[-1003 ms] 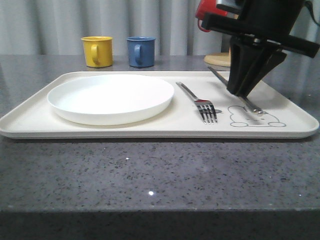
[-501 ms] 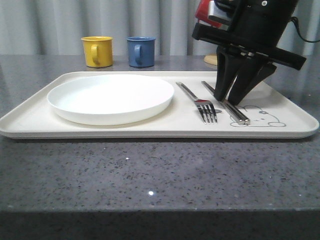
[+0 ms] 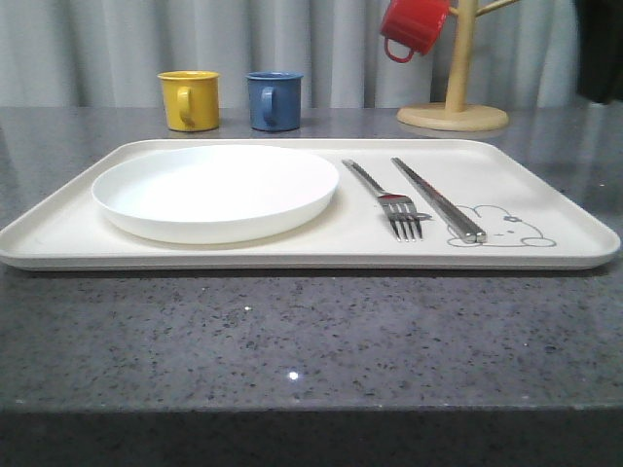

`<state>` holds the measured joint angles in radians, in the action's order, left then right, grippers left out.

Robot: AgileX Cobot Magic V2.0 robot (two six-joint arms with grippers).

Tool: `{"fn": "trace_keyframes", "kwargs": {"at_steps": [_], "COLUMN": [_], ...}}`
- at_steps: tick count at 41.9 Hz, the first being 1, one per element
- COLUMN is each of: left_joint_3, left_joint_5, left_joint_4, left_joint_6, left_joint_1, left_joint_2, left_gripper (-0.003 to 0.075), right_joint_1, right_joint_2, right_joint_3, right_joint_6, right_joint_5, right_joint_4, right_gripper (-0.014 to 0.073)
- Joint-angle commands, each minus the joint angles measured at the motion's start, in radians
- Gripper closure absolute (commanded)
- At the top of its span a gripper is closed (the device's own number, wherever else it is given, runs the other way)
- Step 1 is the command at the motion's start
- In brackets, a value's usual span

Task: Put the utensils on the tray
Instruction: 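Move the right gripper back to the spoon on the table and grasp it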

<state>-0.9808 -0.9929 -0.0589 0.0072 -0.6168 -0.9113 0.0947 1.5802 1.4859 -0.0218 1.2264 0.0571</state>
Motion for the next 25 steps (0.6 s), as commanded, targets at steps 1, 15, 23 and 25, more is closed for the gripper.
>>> {"fn": "trace_keyframes", "kwargs": {"at_steps": [1, 15, 23, 25], "left_joint_3": [-0.025, -0.025, -0.025, -0.025], "left_joint_5": [0.055, 0.055, 0.055, 0.055], "left_joint_4": [-0.002, -0.002, -0.002, -0.002], "left_joint_6": [-0.007, -0.007, -0.007, -0.007], "left_joint_1": [-0.007, -0.007, -0.007, -0.007], "left_joint_2": [0.006, 0.006, 0.006, 0.006], "left_gripper": [0.0279, 0.0279, 0.0279, 0.0279], "right_joint_1": [-0.106, -0.330, -0.355, -0.355], "right_joint_2": [-0.048, 0.032, 0.090, 0.098], "right_joint_3": [0.024, 0.024, 0.024, 0.024], "right_joint_6": [-0.041, -0.106, -0.145, -0.150], "right_joint_5": [0.047, 0.015, 0.020, 0.021], "right_joint_4": [-0.029, -0.037, -0.073, -0.100], "right_gripper": [0.0340, 0.0340, 0.0340, 0.0340]}}
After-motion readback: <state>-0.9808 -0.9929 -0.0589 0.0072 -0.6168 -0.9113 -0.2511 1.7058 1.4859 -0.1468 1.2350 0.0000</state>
